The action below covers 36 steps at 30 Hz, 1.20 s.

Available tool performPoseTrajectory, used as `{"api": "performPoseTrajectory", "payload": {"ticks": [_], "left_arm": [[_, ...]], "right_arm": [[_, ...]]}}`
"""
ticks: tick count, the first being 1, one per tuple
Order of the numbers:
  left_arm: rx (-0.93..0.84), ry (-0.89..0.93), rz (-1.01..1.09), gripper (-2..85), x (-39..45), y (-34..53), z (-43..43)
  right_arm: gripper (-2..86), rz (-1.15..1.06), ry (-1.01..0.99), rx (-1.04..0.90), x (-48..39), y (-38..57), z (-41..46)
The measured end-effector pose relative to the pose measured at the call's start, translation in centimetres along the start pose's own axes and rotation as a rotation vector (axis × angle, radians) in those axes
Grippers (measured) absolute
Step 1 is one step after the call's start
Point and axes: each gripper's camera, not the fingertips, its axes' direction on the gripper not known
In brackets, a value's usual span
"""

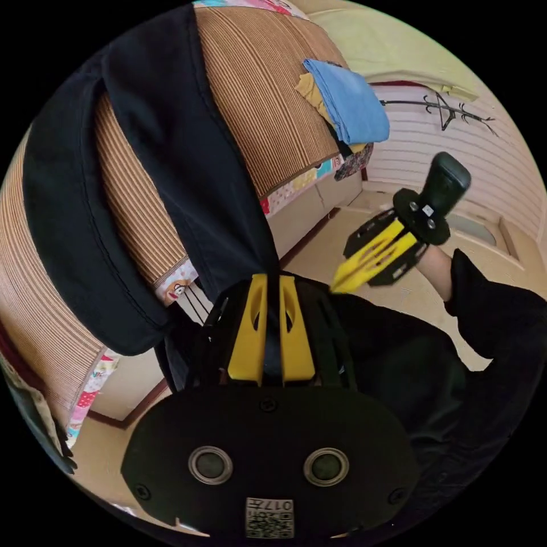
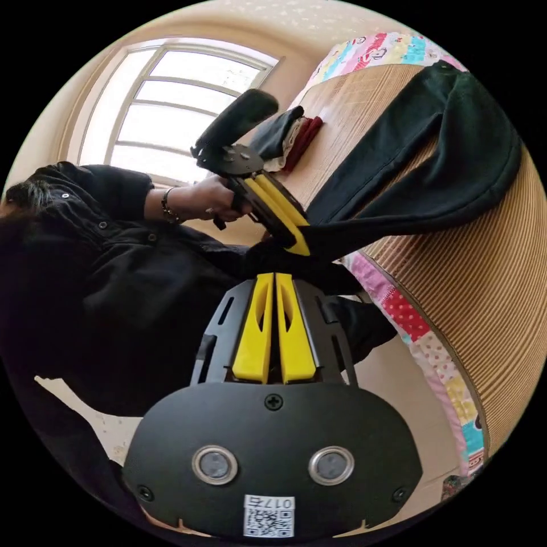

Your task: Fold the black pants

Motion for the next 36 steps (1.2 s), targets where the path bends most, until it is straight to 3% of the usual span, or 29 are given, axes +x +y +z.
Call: {"api": "performPoseTrajectory", "payload": {"ticks": [2, 7, 12, 15, 18, 23, 27, 31, 33, 36], "left_arm": [[0.113, 0.153, -0.073, 3.8, -2.1, 2.1, -0.8], [0.242, 0.321, -0.118, 3.8, -4.8, 5.5, -1.1], [0.338, 0.507, -0.089, 3.7, -6.8, 8.1, -1.2], [0.392, 0.597, -0.06, 3.8, -8.5, 9.6, -1.0], [0.504, 0.755, -0.089, 3.8, -11.1, 11.7, -0.8], [0.65, 0.923, -0.145, 3.8, -15.4, 15.3, -1.1], [0.679, 0.879, -0.143, 3.8, -17.7, 17.1, -1.9], [0.764, 0.823, -0.23, 3.9, -22.3, 19.2, -3.6], [0.714, 0.692, -0.338, 4.1, -24.8, 20.0, -4.0], [0.582, 0.472, -0.484, 5.0, -28.9, 21.1, -4.1]], "right_arm": [[6.2, 0.159, 0.029, 0.075, 5.8, -2.2, -3.6], [13.0, 0.475, 0.064, 0.465, 21.3, -11.4, -11.8], [11.8, 0.76, 0.17, 0.564, 28.8, -18.4, -11.2], [5.7, 0.778, 0.261, 0.569, 28.5, -22.0, -10.3], [2.7, 0.65, 0.448, 0.531, 24.6, -25.3, -10.4], [1.7, 0.436, 0.686, 0.826, 10.0, -26.9, -13.7], [1.8, 0.168, 0.553, 0.83, 2.9, -35.3, -10.4], [2.9, 0.141, 0.482, 0.532, 5.6, -46.5, 0.6], [3.8, 0.204, 0.483, 0.417, 7.1, -47.9, 5.0], [5.0, 0.158, 0.514, 0.411, 5.6, -44.1, 9.1]]}}
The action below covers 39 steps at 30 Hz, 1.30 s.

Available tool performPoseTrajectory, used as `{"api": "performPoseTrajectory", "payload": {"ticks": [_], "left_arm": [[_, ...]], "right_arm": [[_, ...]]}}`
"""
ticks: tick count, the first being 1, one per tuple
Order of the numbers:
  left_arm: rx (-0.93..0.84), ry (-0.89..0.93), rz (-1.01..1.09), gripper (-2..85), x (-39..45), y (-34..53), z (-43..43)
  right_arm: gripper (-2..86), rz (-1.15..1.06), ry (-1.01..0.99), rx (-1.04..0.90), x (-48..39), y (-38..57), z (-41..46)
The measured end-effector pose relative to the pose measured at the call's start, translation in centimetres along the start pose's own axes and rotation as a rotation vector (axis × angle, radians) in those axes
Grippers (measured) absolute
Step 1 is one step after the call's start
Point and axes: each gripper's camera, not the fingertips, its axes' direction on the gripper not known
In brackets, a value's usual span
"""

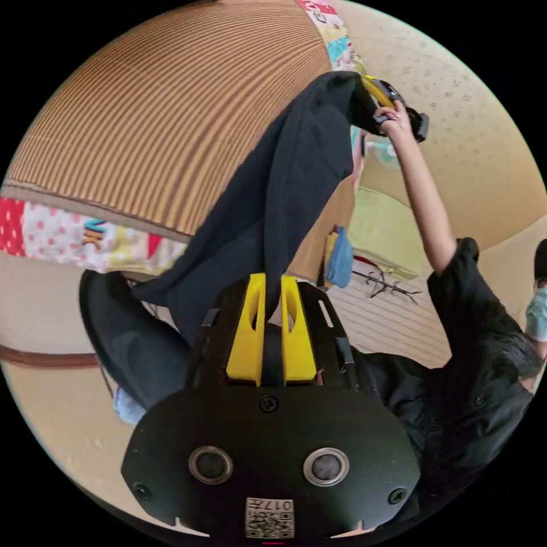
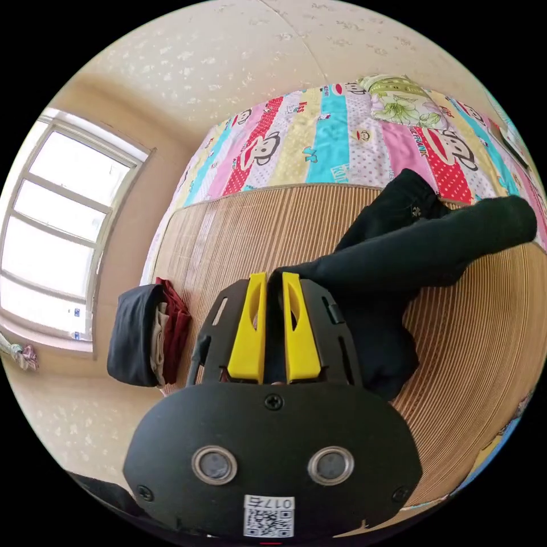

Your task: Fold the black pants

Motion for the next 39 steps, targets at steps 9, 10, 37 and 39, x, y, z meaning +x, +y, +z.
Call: {"api": "performPoseTrajectory", "payload": {"ticks": [9, 10, 37, 39], "left_arm": [[-0.234, 0.009, 0.113, 5.0, -1.4, -4.2, -0.9], [-0.254, 0.03, 0.123, 4.9, -1.3, -4.3, -0.9], [-0.352, 0.261, 0.063, 6.8, -5.3, -3.6, -0.5], [-0.373, 0.255, 0.104, 9.3, -4.2, -3.2, -0.1]], "right_arm": [[9.2, 0.182, -0.083, -0.2, 4.4, 24.4, 0.7], [9.8, 0.269, -0.152, -0.195, 5.6, 26.5, 1.3], [6.9, 0.54, -0.537, -0.005, 14.5, 34.8, -1.5], [7.7, 0.506, -0.587, 0.013, 13.6, 36.1, -2.2]]}}
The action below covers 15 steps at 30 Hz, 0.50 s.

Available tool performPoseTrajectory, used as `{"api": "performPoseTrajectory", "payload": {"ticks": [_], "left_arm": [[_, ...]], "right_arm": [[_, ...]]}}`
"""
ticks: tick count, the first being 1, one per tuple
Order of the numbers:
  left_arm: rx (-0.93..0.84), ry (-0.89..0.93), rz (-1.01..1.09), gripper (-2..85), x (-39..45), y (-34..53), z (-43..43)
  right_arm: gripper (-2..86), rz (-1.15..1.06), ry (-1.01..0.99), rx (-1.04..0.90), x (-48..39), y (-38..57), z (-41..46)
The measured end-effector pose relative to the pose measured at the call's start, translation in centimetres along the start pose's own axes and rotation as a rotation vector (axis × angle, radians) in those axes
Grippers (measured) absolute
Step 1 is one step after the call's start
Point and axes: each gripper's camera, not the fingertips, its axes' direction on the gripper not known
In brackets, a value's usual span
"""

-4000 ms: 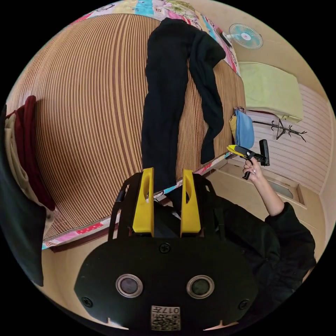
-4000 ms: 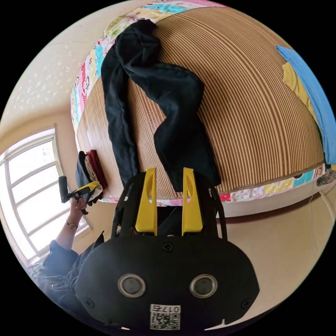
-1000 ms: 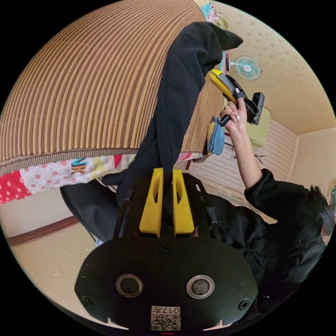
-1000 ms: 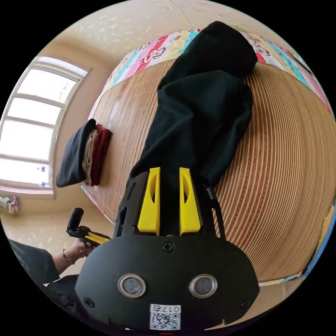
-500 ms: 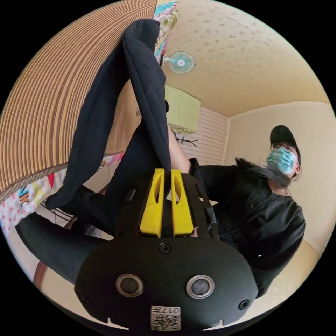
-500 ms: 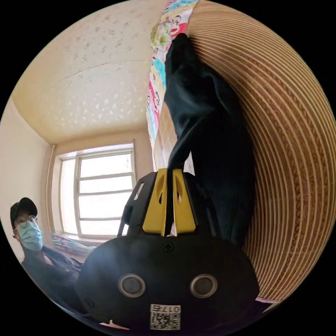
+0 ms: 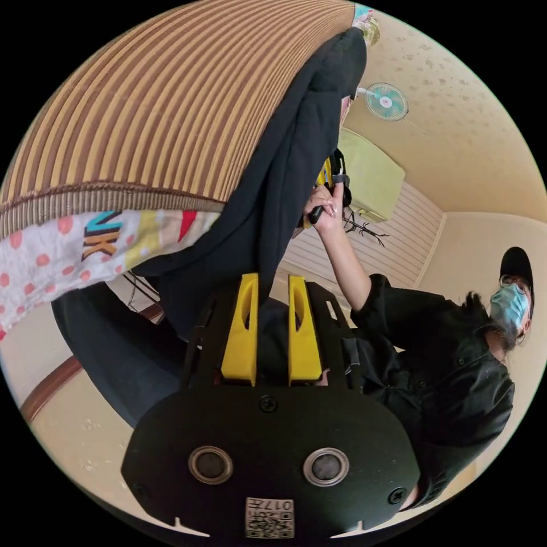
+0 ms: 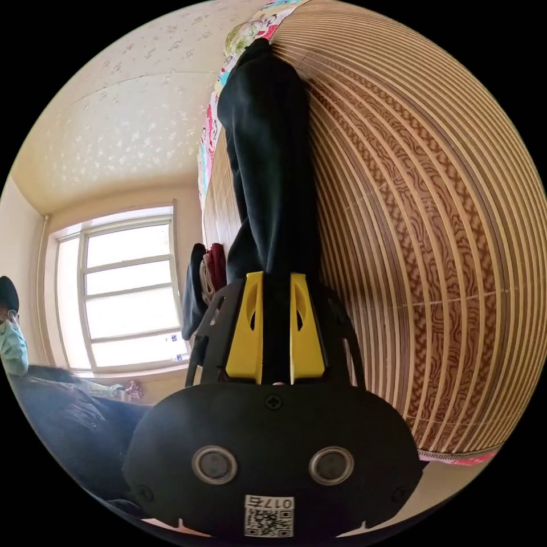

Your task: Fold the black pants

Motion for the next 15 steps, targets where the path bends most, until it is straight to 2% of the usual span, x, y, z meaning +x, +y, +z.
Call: {"api": "performPoseTrajectory", "payload": {"ticks": [4, 9, 12, 15], "left_arm": [[0.026, -0.082, 0.065, 16.2, 2.6, 0.2, -0.4], [0.132, -0.176, 0.125, 17.5, 5.5, -1.2, -2.1], [0.048, -0.296, 0.137, 16.8, 6.5, -3.5, -0.1], [-0.098, -0.33, 0.18, 11.2, 7.4, -4.7, 3.3]], "right_arm": [[8.4, -0.027, -0.189, -0.067, 0.6, 3.0, -0.7], [9.7, -0.023, -0.081, -0.295, 1.0, 6.5, 2.0], [9.3, -0.011, -0.074, -0.414, 0.4, 8.5, 4.0], [5.8, -0.067, -0.033, -0.507, -3.0, 10.3, 4.3]]}}
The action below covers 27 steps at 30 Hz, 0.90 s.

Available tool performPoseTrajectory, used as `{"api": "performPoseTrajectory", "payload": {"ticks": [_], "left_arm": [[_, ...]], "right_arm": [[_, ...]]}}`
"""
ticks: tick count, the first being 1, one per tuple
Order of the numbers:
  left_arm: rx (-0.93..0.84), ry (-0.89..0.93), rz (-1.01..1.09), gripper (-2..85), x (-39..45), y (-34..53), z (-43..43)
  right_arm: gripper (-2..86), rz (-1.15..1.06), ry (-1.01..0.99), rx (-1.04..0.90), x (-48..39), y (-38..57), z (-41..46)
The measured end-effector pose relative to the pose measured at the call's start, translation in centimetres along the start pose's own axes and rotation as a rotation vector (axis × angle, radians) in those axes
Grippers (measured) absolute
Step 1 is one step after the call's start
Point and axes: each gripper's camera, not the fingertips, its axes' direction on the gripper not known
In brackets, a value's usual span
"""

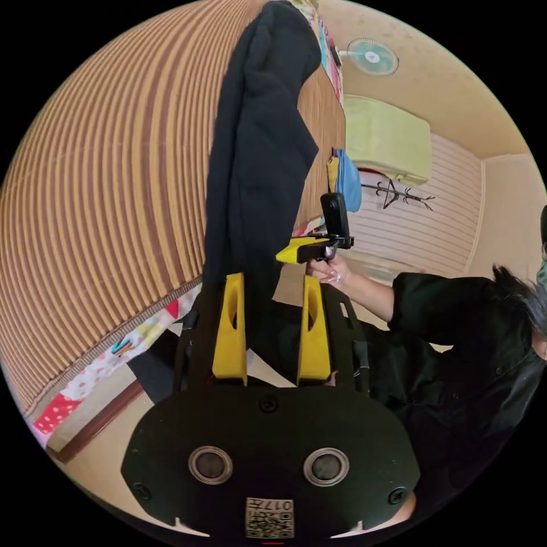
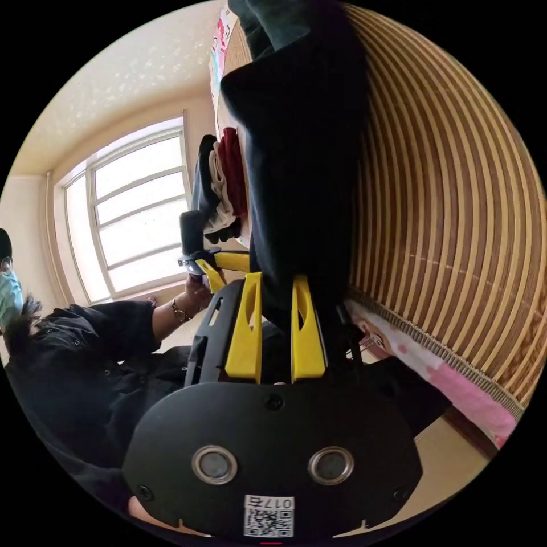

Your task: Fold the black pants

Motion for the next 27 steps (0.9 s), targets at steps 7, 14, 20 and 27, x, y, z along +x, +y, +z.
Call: {"api": "performPoseTrajectory", "payload": {"ticks": [7, 14, 20, 27], "left_arm": [[0.145, 0.46, 0.014, 3.9, -2.3, 3.2, -1.1], [0.021, 0.069, -0.232, 7.1, -4.9, 6.5, 0.4], [0.183, -0.016, -0.088, 10.3, -1.0, 4.8, -0.5], [0.317, -0.096, -0.066, 15.4, -1.3, -1.9, -2.9]], "right_arm": [[7.7, -0.091, 0.003, 0.011, -4.8, 4.1, -2.3], [9.7, 0.087, 0.086, 0.113, -2.0, 4.9, -3.1], [10.4, 0.053, 0.221, 0.254, -3.8, 2.7, -3.7], [14.6, 0.146, 0.178, 0.404, -2.0, -2.1, -8.2]]}}
